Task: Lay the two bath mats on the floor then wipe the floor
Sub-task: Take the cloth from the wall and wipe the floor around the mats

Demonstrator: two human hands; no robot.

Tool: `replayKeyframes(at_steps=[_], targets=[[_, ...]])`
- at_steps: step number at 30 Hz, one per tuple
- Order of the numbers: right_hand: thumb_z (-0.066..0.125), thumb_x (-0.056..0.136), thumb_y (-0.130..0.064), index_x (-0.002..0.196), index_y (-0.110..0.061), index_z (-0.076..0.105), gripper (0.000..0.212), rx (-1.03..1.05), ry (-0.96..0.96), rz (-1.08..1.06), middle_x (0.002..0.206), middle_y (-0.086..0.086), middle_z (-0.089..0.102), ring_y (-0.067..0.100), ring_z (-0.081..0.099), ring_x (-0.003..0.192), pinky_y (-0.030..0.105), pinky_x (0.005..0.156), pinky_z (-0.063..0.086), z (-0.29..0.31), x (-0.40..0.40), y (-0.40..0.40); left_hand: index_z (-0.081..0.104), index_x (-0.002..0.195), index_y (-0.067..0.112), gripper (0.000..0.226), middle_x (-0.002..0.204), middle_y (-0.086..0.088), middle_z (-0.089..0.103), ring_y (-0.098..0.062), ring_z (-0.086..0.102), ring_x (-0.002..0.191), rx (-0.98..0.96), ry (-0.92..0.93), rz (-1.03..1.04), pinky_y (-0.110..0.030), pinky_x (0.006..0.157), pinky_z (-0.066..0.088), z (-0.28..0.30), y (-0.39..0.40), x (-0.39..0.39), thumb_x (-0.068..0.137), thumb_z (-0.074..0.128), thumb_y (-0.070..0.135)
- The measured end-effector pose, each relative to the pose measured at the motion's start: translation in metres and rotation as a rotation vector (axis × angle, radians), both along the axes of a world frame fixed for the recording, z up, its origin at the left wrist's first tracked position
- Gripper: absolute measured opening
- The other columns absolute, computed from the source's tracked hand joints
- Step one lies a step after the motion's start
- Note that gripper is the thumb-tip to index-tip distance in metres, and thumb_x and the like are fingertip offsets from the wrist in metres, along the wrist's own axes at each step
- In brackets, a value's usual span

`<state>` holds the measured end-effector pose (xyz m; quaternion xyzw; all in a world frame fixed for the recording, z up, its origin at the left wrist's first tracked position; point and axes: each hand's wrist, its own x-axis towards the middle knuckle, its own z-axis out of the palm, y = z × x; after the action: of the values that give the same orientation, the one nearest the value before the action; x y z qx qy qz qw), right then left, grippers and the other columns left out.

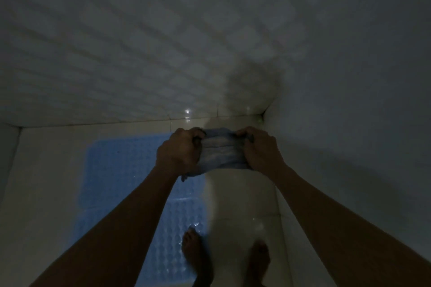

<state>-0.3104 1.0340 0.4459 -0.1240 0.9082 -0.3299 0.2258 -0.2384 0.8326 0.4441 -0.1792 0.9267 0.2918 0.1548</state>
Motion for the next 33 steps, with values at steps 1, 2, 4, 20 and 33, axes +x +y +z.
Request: replayKeyframes(at_steps=[1,2,4,20,33], targets=[[0.048,0.096,-0.012,0.111,-0.017,0.068,0.026,0.006,0.038,-0.006,0.108,0.007,0.07,0.024,0.064,0.096,0.015,0.072,0.034,-0.022,-0.001,-0.005,0.059,0.13,0.033,0.033,0.122,-0.011,0.059,-0.031,0.061,0.107,-0.015,-0.012,0.017,-0.046,0.088,0.053,-0.02,-0.004,-0.003,0.1,0.045,0.03],[0.05,0.097,-0.019,0.113,-0.018,0.067,0.024,0.011,0.078,0.0,0.106,0.006,0.07,0.024,0.064,0.095,0.017,0.071,0.033,-0.046,-0.002,-0.01,0.056,0.131,0.035,0.033,0.121,-0.011,0.057,-0.032,0.06,0.106,-0.029,-0.02,0.032,-0.048,0.088,0.053,-0.041,-0.006,-0.005,0.101,0.043,0.036],[0.053,0.097,-0.033,0.122,-0.022,0.064,0.029,0.054,0.137,0.047,0.11,0.006,0.071,0.027,0.064,0.1,0.024,0.081,0.032,-0.099,-0.004,-0.014,0.049,0.137,0.039,0.036,0.12,-0.011,0.052,-0.033,0.059,0.103,-0.067,-0.039,0.022,-0.048,0.086,0.053,-0.087,-0.008,-0.007,0.102,0.038,0.044],[0.031,0.096,-0.064,0.147,-0.039,0.034,0.057,0.284,0.237,0.071,0.137,0.015,0.051,0.039,0.056,0.114,0.045,0.092,0.045,-0.503,-0.051,-0.012,0.034,0.146,0.045,0.05,0.127,-0.013,0.044,-0.039,0.063,0.088,-0.223,0.093,0.129,-0.044,0.079,0.055,-0.504,0.018,-0.05,0.098,0.034,0.06],[0.028,0.096,-0.064,0.151,-0.039,0.024,0.061,0.162,0.401,0.019,0.14,0.013,0.046,0.04,0.053,0.113,0.043,0.093,0.042,-0.625,-0.182,-0.067,0.037,0.145,0.044,0.048,0.128,-0.017,0.042,-0.049,0.06,0.095,-0.416,0.355,0.135,-0.045,0.082,0.048,-0.616,-0.035,-0.19,0.098,0.038,0.058]])
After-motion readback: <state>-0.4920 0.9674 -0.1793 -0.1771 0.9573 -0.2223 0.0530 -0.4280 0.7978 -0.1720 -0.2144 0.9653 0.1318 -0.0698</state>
